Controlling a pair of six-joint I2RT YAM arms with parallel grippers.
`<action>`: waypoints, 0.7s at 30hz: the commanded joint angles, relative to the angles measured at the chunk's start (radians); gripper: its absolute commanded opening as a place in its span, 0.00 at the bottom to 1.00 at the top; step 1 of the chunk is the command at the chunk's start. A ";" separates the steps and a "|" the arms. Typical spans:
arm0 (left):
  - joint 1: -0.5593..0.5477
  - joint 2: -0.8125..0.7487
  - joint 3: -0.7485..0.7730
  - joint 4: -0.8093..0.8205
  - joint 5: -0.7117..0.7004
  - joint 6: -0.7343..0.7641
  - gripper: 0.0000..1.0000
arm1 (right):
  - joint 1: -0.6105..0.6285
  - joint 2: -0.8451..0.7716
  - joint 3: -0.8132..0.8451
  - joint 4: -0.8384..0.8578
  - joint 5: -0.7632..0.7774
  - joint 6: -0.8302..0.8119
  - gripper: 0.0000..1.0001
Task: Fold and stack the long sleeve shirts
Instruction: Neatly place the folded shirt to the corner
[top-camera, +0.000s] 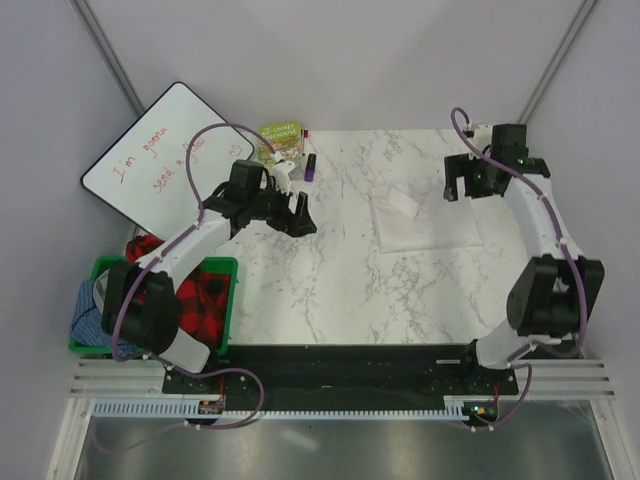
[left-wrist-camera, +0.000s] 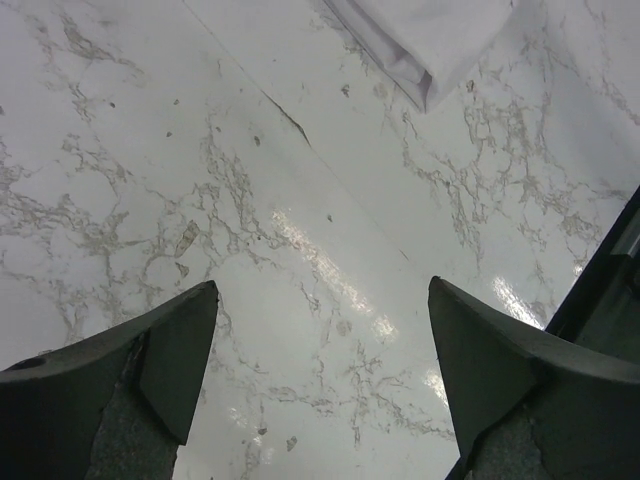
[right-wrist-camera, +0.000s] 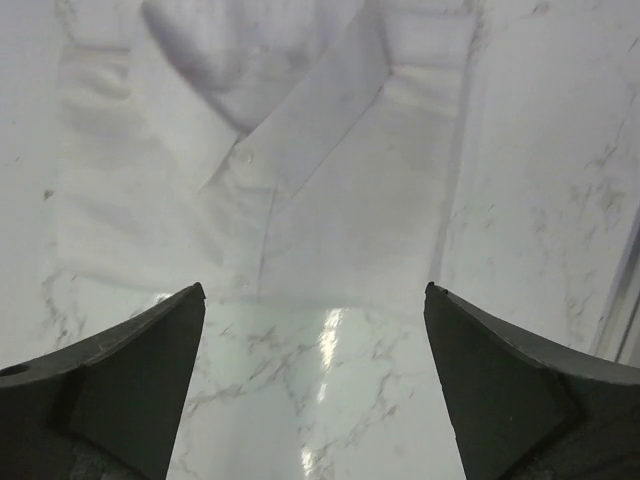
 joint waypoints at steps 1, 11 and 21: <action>0.014 -0.097 -0.026 -0.028 -0.040 -0.009 0.93 | 0.041 -0.206 -0.305 0.044 -0.076 0.180 0.98; 0.043 -0.152 -0.028 -0.070 -0.065 -0.009 0.93 | 0.219 -0.291 -0.630 0.296 0.137 0.434 0.98; 0.065 -0.154 -0.022 -0.076 -0.068 -0.029 0.93 | 0.418 -0.170 -0.674 0.412 0.294 0.618 0.98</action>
